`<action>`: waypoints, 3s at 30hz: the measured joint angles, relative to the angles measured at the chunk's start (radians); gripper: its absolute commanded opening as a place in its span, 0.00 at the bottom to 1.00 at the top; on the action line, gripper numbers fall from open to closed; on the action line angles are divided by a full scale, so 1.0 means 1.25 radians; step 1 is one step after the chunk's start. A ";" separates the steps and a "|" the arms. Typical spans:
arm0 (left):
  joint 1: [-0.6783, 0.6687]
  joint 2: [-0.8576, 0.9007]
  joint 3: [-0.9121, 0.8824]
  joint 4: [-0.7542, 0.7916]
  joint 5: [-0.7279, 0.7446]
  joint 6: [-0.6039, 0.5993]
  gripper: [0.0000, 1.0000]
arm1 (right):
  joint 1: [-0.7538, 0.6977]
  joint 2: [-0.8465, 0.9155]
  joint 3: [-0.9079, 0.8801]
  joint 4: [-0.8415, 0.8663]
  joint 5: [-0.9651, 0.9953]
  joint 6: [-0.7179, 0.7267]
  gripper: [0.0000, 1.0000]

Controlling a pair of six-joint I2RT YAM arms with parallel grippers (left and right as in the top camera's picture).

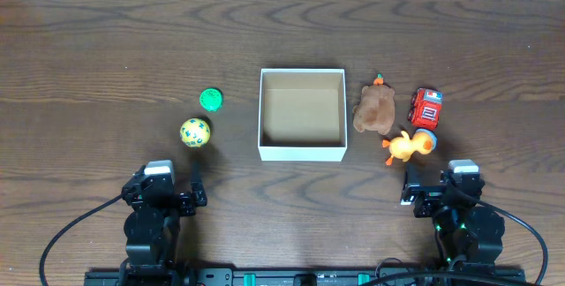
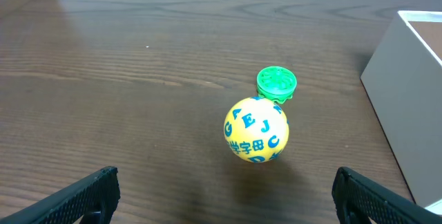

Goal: Pack container
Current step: 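Raise both grippers from rest toward the toys on each side, then grasp the brown plush toy with the right gripper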

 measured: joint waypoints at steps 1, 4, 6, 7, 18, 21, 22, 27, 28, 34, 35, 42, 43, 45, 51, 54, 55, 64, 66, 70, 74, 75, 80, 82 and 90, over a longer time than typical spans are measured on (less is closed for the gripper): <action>0.000 0.000 0.000 0.000 0.000 0.000 0.98 | 0.000 0.000 0.000 0.000 0.000 0.000 0.99; 0.000 0.000 0.000 0.000 0.000 0.000 0.98 | 0.000 0.000 0.000 0.000 0.000 0.000 0.99; 0.000 0.000 0.000 0.000 0.000 0.000 0.98 | 0.000 0.000 0.000 0.000 0.000 0.000 0.99; 0.000 0.000 0.000 0.000 0.000 0.000 0.98 | 0.000 0.000 0.000 0.000 0.000 0.000 0.99; 0.000 0.000 0.000 0.000 0.000 0.000 0.98 | 0.000 0.000 0.000 0.000 0.000 0.000 0.99; 0.000 0.000 0.000 0.000 0.000 0.000 0.98 | 0.000 0.000 0.000 0.000 0.000 0.000 0.99; 0.000 0.000 0.000 0.000 0.000 0.000 0.98 | 0.000 0.000 0.000 0.000 0.000 0.000 0.99; 0.000 0.000 0.000 0.000 0.000 0.000 0.98 | 0.000 0.000 -0.001 0.019 -0.010 0.005 0.99; 0.000 0.000 0.000 0.000 0.000 0.000 0.98 | 0.000 0.000 -0.001 0.023 -0.023 0.014 0.99; 0.000 0.000 0.000 0.000 0.003 -0.006 0.98 | 0.000 0.000 -0.001 0.023 -0.125 0.109 0.99; 0.000 0.000 0.000 0.000 0.006 -0.012 0.98 | 0.000 0.000 -0.001 0.023 -0.141 0.128 0.99; 0.000 0.000 0.000 0.003 0.064 -0.118 0.98 | 0.000 0.000 -0.001 0.005 -0.183 0.211 0.99; 0.000 0.000 0.000 0.003 0.071 -0.137 0.98 | 0.000 0.000 -0.001 0.005 -0.183 0.214 0.99; 0.000 0.000 0.000 0.002 0.090 -0.167 0.98 | 0.000 0.000 -0.001 0.010 -0.183 0.217 0.99; 0.000 0.055 0.079 -0.053 0.114 -0.202 0.98 | 0.000 0.013 0.016 0.001 -0.177 0.217 0.99; 0.000 0.150 0.191 -0.080 0.114 -0.211 0.98 | 0.000 0.076 0.089 -0.034 -0.144 0.217 0.99; 0.000 0.188 0.229 -0.090 0.114 -0.212 0.98 | 0.000 0.109 0.127 -0.050 -0.129 0.214 0.99; 0.000 0.591 0.584 -0.257 0.114 -0.215 0.98 | 0.000 0.538 0.565 -0.263 -0.047 0.141 0.99; 0.000 0.673 0.658 -0.298 0.114 -0.204 0.98 | 0.000 0.646 0.672 -0.322 -0.040 0.128 0.99; 0.000 0.800 0.763 -0.381 0.107 -0.169 0.98 | 0.012 0.838 0.848 -0.409 -0.031 0.115 0.99; 0.000 0.884 0.795 -0.418 0.079 -0.150 0.98 | 0.062 0.995 0.957 -0.423 -0.025 0.084 0.99; 0.000 0.898 0.795 -0.427 0.075 -0.149 0.98 | 0.074 1.025 0.970 -0.420 -0.022 0.077 0.99; 0.001 0.951 0.795 -0.450 0.061 -0.143 0.98 | 0.126 1.180 0.985 -0.390 0.004 0.062 0.99; 0.001 0.959 0.795 -0.456 0.059 -0.140 0.98 | 0.132 1.236 0.986 -0.376 0.008 0.072 0.99; 0.001 0.968 0.795 -0.464 0.059 -0.135 0.98 | 0.158 1.465 0.986 -0.328 0.020 0.123 0.99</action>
